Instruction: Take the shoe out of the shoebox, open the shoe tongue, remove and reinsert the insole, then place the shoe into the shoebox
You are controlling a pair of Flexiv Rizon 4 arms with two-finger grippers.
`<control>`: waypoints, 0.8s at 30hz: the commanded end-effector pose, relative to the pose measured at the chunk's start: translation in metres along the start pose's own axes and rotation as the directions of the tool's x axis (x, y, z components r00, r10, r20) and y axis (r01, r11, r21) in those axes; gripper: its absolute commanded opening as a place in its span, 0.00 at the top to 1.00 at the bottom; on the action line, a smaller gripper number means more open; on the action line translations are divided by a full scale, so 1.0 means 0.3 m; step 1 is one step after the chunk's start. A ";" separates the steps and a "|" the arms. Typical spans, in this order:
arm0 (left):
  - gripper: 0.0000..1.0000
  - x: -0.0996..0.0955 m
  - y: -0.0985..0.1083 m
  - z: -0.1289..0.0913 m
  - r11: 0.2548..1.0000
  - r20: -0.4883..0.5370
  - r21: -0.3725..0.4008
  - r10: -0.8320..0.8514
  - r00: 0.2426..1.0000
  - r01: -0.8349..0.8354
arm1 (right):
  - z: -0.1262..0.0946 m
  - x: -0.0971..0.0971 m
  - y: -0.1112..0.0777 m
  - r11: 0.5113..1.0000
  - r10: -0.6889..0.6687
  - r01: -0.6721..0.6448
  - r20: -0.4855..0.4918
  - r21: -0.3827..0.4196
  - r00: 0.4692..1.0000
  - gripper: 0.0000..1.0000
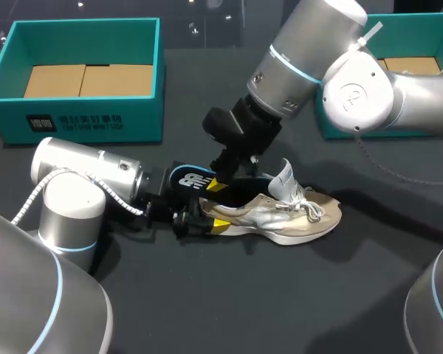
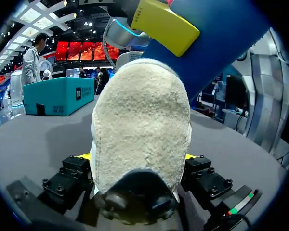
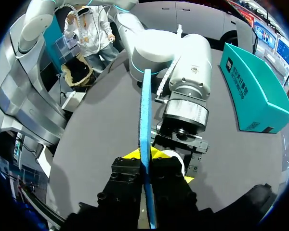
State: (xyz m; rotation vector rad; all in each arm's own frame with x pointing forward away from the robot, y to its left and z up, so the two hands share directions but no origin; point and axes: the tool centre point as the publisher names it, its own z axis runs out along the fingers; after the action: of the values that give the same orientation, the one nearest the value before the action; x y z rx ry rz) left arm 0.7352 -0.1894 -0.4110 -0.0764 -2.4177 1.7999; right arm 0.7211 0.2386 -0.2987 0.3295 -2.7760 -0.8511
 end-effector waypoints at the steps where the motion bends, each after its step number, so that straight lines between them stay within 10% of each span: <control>1: 1.00 -0.001 0.006 0.004 1.000 0.000 0.001 0.000 1.000 0.000 | -0.001 -0.001 0.003 1.000 0.000 0.000 0.000 0.005 1.000 1.00; 8: 1.00 -0.001 0.006 0.004 1.000 0.000 0.001 0.000 1.000 0.000 | -0.025 0.000 0.039 0.997 -0.039 0.040 0.027 -0.060 0.999 1.00; 17: 1.00 -0.001 0.006 0.004 1.000 0.000 0.001 0.000 1.000 0.000 | -0.269 0.051 0.250 0.969 -0.104 0.118 0.073 -0.218 0.992 1.00; 24: 1.00 -0.001 0.006 0.004 1.000 0.000 0.001 0.000 1.000 0.000 | -0.269 0.051 0.250 0.969 -0.104 0.118 0.073 -0.218 0.992 1.00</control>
State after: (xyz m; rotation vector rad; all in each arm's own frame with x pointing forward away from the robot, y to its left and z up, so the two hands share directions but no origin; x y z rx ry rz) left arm 0.7353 -0.1894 -0.4110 -0.0763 -2.4178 1.7999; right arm 0.7212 0.2584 -0.1895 0.4321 -2.6964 -1.1966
